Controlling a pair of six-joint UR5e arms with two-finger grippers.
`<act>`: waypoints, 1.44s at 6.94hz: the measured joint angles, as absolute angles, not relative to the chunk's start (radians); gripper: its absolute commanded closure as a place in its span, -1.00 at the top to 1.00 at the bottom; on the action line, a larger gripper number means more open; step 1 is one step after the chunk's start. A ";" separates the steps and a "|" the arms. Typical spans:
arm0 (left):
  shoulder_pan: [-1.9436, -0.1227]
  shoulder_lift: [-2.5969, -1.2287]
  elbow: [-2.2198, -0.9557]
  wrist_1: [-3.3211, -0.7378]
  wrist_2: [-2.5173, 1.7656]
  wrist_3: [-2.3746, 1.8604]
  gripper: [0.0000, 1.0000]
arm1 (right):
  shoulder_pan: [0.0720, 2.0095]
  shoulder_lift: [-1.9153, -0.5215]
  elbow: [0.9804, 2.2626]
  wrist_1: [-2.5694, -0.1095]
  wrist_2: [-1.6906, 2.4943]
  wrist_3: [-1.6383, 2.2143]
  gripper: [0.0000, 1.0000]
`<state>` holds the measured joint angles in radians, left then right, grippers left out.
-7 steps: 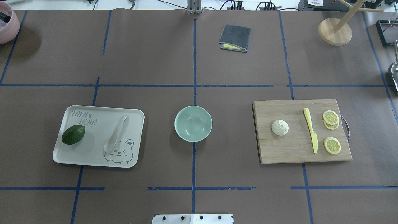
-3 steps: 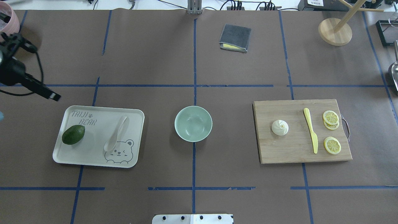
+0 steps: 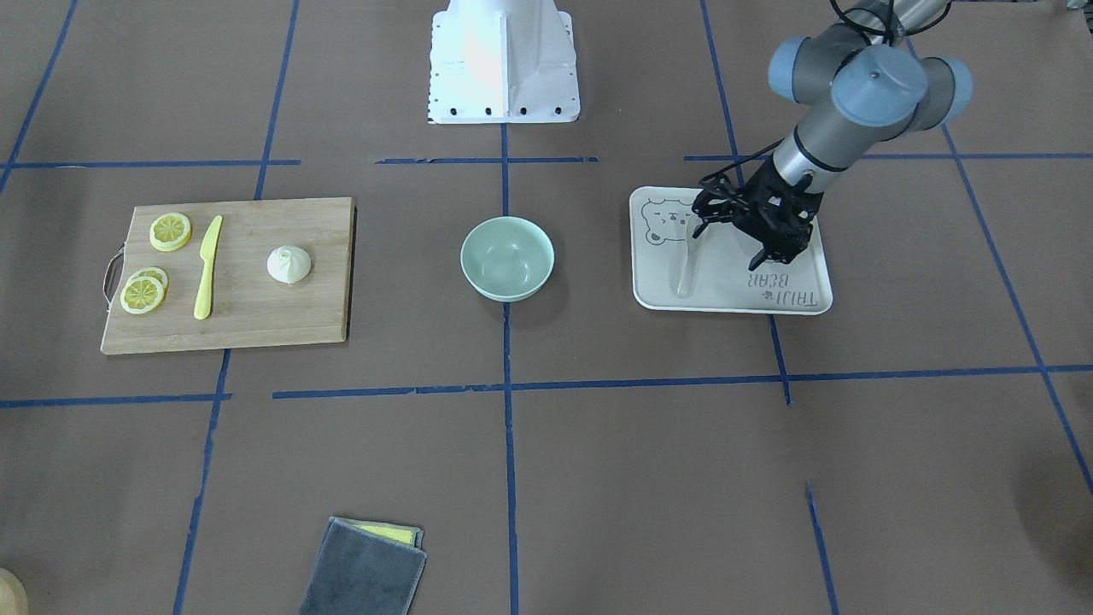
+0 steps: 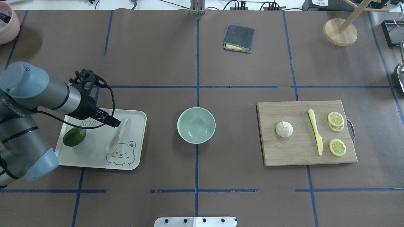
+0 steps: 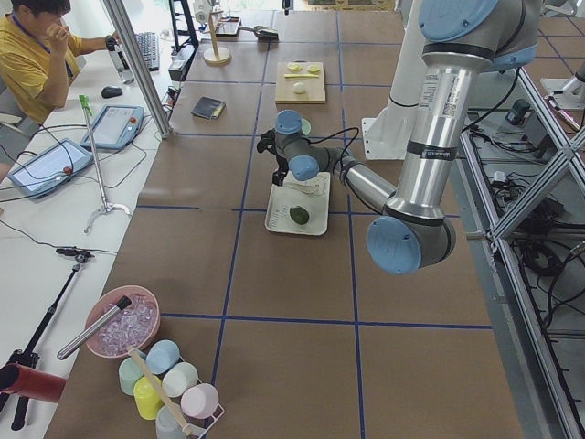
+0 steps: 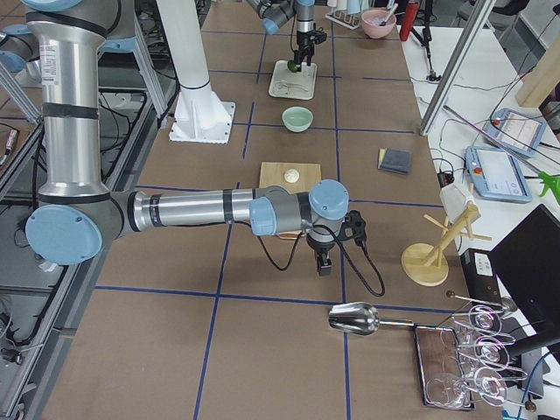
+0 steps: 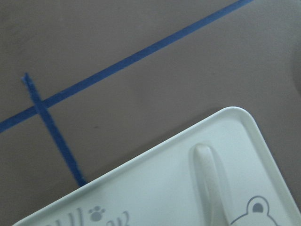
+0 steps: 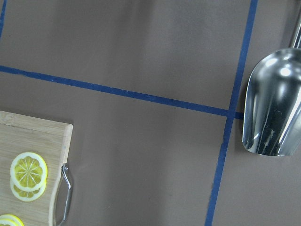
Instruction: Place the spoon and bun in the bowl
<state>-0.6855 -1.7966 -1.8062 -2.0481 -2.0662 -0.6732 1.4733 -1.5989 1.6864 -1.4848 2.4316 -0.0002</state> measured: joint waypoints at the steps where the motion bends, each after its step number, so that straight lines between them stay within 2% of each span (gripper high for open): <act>1: -0.647 -1.804 -1.801 -2.046 -2.014 -0.724 0.99 | 1.472 -1.598 1.682 -1.478 2.433 0.000 1.00; 3: -0.607 -1.804 -1.796 -2.043 -1.963 -0.863 0.99 | 1.469 -1.598 1.680 -1.464 2.433 -0.004 1.00; 7: -0.529 -1.809 -1.807 -1.940 -1.787 -0.914 0.64 | 1.467 -1.600 1.677 -1.439 2.439 0.000 1.00; 8: -0.524 -1.810 -1.805 -1.931 -1.779 -0.911 0.50 | 1.467 -1.600 1.676 -1.439 2.443 0.000 1.00; 10: -0.518 -1.811 -1.803 -1.927 -1.777 -0.909 -0.40 | 1.466 -1.600 1.674 -1.438 2.446 0.000 1.00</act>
